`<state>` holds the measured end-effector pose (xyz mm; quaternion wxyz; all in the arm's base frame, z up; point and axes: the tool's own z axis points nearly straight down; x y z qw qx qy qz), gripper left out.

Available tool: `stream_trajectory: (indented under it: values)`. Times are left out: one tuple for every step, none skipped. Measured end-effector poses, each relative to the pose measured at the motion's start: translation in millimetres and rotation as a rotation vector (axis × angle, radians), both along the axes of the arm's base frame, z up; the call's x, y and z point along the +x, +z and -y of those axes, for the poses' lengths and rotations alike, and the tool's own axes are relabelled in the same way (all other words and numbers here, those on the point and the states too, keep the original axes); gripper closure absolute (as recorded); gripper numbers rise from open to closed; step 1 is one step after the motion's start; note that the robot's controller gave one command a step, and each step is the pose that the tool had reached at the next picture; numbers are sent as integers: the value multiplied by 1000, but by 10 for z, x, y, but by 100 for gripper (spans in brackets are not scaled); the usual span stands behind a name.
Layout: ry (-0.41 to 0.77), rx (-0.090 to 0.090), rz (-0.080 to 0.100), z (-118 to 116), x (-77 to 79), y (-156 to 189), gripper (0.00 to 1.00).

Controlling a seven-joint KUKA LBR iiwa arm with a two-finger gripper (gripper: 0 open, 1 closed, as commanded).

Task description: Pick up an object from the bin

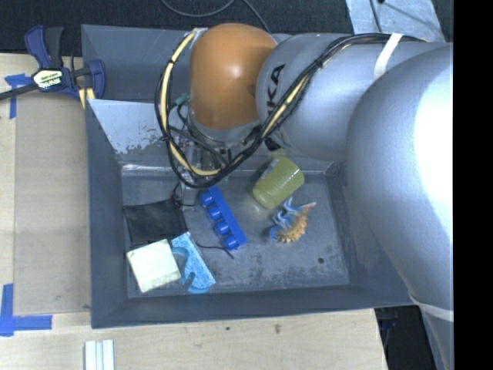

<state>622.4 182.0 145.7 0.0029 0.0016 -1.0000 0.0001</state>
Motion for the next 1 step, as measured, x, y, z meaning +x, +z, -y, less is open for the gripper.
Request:
stream_trajectory:
  values:
    - [-3, 1, 8, 6, 19, 53, 0]
